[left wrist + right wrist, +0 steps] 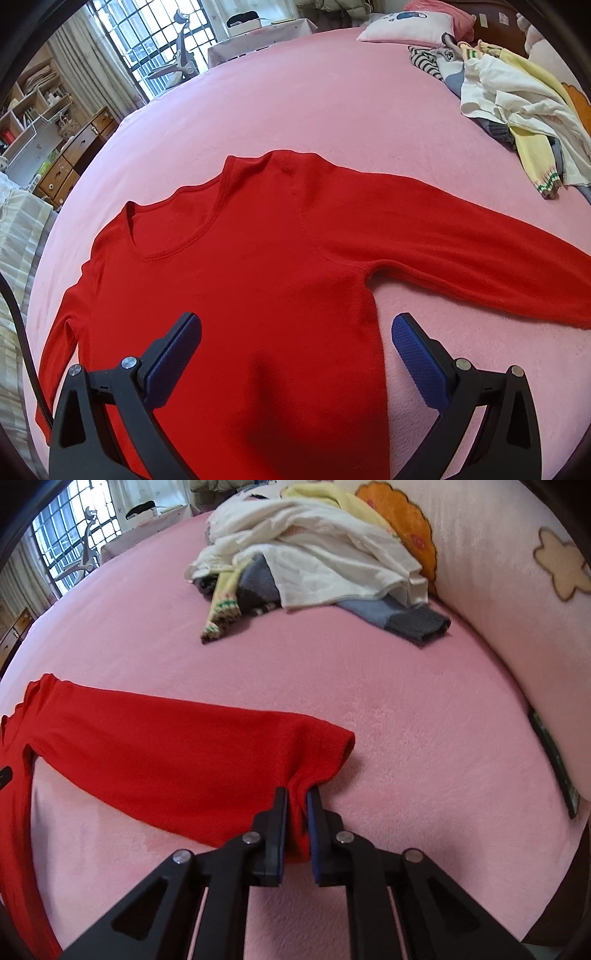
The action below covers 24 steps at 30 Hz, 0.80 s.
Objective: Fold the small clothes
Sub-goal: 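Move the right tool to the sleeve cuff and close on it, then lift the sleeve with the right tool and lay it across the shirt body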
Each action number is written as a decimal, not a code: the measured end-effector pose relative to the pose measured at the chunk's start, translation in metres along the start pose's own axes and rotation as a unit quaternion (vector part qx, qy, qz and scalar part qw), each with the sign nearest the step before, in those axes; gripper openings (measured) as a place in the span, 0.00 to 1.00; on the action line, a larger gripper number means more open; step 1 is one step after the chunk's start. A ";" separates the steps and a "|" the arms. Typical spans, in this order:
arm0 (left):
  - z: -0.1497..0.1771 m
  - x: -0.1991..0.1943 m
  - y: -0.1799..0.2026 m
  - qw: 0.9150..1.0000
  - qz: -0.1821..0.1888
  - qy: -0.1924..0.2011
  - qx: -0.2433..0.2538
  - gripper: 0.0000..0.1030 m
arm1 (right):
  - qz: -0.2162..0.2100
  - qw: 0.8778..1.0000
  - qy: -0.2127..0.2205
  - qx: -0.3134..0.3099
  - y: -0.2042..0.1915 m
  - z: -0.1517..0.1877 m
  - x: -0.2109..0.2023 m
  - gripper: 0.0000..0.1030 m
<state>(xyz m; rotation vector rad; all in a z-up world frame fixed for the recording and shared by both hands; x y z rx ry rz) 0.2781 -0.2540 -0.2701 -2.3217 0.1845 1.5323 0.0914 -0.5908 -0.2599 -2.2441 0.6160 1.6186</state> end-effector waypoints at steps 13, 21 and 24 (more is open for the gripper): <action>0.000 -0.007 -0.013 1.000 0.014 -0.003 -0.016 0.99 | 0.022 0.998 0.042 -0.044 -0.036 -0.007 -0.046 0.09; 0.006 -0.026 -0.031 0.999 0.023 0.004 -0.026 0.99 | -0.007 0.996 0.059 -0.063 -0.072 -0.013 -0.073 0.09; 0.010 -0.035 -0.050 0.999 0.022 0.006 -0.035 0.99 | -0.023 0.994 0.068 -0.085 -0.100 -0.017 -0.088 0.09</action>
Point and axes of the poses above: each gripper's, at about its wrist camera, not at the fingertips, and x roughly the way its jaws point, y to its right, z to its underside, the point moved 6 cm from there along x, roughly the way its jaws point, and after that the axes turned 8 degrees about -y, right-handed, at the moved point
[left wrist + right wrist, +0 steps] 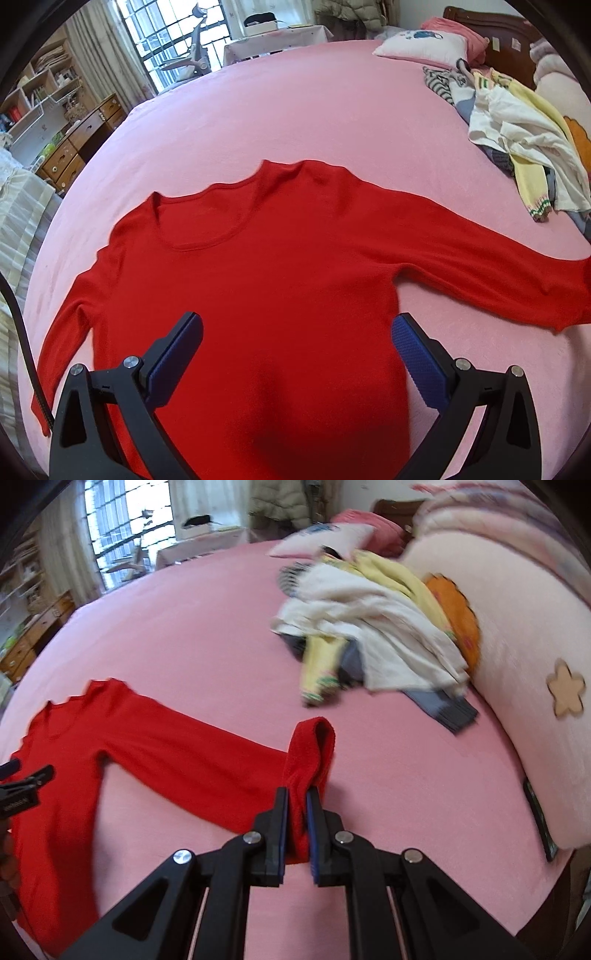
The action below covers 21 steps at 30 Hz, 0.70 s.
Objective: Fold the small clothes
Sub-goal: 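Lift the sleeve with the right tool and lay it across the shirt body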
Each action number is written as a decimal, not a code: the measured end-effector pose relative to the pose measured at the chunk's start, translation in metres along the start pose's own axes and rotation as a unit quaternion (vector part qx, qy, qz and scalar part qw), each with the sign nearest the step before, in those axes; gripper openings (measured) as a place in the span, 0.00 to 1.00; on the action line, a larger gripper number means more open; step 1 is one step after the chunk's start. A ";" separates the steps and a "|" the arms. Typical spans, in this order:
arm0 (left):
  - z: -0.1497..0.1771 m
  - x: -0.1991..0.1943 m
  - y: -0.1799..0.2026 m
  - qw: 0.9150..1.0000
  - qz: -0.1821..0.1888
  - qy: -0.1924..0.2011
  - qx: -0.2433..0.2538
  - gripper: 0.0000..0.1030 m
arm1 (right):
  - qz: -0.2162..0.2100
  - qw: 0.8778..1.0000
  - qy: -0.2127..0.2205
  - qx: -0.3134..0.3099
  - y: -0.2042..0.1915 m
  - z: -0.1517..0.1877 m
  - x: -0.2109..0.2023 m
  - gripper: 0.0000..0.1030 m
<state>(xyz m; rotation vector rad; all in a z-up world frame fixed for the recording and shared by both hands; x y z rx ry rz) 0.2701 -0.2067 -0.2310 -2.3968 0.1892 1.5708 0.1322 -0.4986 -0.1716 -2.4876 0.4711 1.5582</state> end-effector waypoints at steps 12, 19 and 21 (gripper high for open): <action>0.016 -0.032 -0.116 0.998 -0.026 0.001 -0.051 0.99 | -0.084 0.986 0.061 -0.130 -0.182 -0.059 -0.067 0.09; 0.023 -0.046 -0.204 0.994 -0.061 0.008 -0.091 0.99 | -0.149 0.969 0.057 -0.188 -0.306 -0.075 -0.071 0.09; 0.028 -0.045 -0.225 0.992 -0.066 0.005 -0.103 0.99 | -0.161 0.965 0.048 -0.200 -0.336 -0.077 -0.065 0.09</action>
Point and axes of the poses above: each gripper's, at about its wrist camera, not at the fingertips, and x roughly the way its jaws point, y to its right, z to its underside, the point moved 6 cm from there along x, roughly the way its jaws point, and after that the axes turned 8 degrees about -y, right-handed, at the moved point
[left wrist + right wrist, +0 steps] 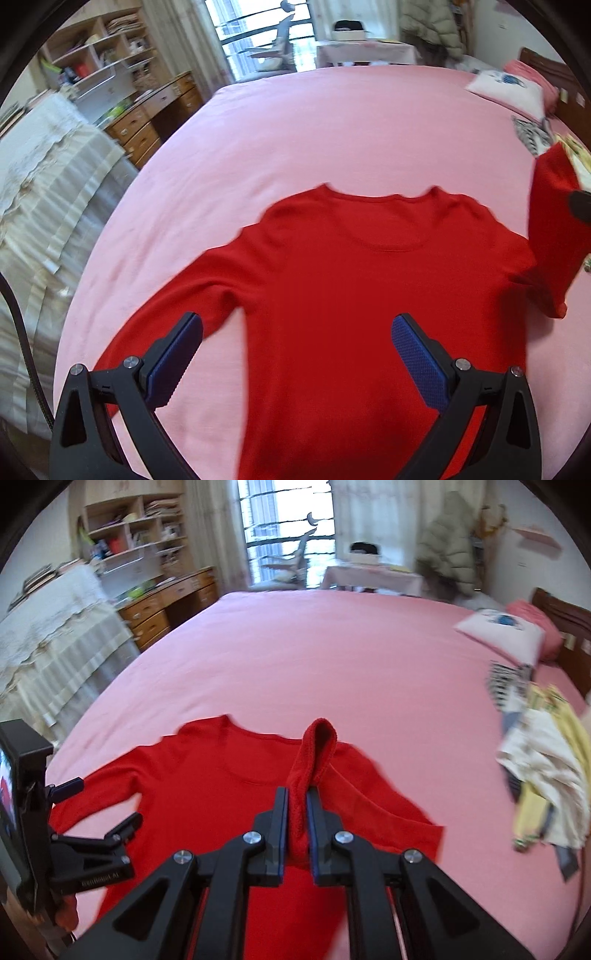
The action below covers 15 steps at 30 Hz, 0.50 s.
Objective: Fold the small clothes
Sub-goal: 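Lift the sleeve with the right tool and lay it across the shirt body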
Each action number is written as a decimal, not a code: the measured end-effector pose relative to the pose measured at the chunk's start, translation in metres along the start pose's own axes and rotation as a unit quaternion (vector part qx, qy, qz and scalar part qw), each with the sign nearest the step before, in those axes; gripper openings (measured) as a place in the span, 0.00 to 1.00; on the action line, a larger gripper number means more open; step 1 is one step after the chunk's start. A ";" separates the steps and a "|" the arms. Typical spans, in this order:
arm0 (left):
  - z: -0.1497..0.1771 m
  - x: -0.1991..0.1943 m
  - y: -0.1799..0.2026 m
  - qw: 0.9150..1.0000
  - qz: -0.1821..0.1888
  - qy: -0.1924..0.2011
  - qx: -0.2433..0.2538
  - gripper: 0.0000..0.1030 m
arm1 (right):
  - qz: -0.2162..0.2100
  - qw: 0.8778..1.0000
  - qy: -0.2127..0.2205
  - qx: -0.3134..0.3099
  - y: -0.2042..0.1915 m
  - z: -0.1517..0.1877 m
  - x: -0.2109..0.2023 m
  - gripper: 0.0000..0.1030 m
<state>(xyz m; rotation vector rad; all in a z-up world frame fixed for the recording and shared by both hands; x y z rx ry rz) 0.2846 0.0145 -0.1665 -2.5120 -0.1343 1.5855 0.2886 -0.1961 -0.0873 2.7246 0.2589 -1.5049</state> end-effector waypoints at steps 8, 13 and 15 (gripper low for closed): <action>0.021 0.036 -0.078 0.998 -0.010 -0.032 -0.050 0.99 | -0.022 0.997 -0.033 -0.061 -0.107 -0.023 0.074 0.09; 0.034 0.056 -0.101 0.997 -0.007 -0.037 -0.069 0.99 | -0.051 0.993 -0.066 -0.085 -0.149 -0.011 0.110 0.09; 0.038 0.063 -0.108 0.996 -0.005 -0.041 -0.074 0.99 | -0.059 0.991 -0.077 -0.094 -0.164 -0.004 0.120 0.09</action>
Point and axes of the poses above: each gripper's, at about its wrist camera, not at the fingertips, and x roughly the way its jaws point, y to its right, z to its underside, the point moved 6 cm from there along x, roughly the way its jaws point, and after that the axes turned 8 degrees about -y, right-handed, at the moved point
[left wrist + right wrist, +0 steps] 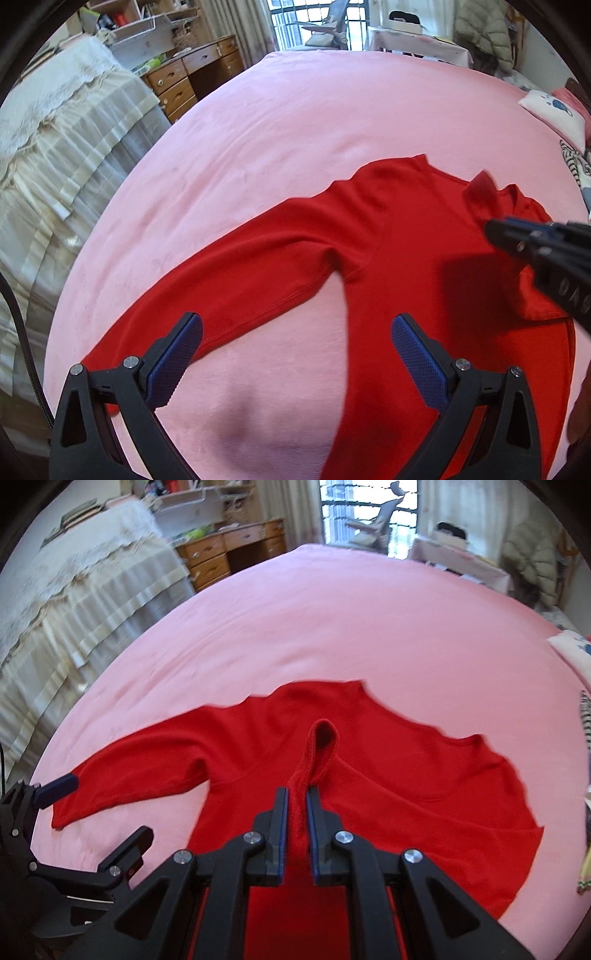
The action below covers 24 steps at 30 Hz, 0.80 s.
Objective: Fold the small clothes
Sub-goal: 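Lift the sleeve with the right tool and lay it across the shirt body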
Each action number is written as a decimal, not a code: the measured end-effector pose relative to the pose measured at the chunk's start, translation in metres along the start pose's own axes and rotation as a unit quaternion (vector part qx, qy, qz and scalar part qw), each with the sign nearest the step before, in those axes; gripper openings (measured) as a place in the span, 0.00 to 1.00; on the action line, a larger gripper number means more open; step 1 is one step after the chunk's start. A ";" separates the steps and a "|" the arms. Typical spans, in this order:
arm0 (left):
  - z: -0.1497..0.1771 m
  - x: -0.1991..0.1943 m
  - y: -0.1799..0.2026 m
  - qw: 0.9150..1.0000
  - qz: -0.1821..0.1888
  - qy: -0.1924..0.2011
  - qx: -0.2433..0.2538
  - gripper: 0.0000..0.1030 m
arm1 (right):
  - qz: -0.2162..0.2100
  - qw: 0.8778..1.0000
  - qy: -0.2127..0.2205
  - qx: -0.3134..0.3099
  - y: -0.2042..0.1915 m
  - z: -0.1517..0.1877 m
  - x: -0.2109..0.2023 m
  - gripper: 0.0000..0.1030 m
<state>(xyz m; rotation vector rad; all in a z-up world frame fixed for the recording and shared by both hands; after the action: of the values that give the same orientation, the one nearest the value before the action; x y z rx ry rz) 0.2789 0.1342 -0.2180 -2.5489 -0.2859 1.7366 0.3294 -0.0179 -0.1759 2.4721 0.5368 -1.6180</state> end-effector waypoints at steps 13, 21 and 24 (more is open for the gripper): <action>0.007 0.039 -0.008 1.000 0.009 -0.021 0.002 0.99 | -0.003 0.999 -0.028 -0.030 -0.038 -0.005 0.046 0.35; -0.010 0.039 0.015 0.998 0.049 -0.013 0.030 0.99 | -0.004 1.000 0.008 0.006 0.018 0.002 -0.005 0.47; -0.020 0.045 0.032 0.996 0.068 -0.019 0.052 0.99 | 0.024 0.999 0.016 0.026 0.061 0.011 -0.028 0.47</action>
<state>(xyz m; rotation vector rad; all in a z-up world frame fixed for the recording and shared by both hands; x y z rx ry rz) 0.3171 0.1123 -0.2563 -2.5169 -0.0220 1.7940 0.3328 -0.0842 -0.1601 2.5307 0.4421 -1.5971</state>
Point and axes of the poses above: each gripper's, at about its wrist camera, not at the fingertips, and x roughly the way its jaws point, y to its right, z to its underside, the point moved 6 cm from there along x, roughly the way its jaws point, and after that the axes turned 8 degrees about -y, right-handed, at the moved point
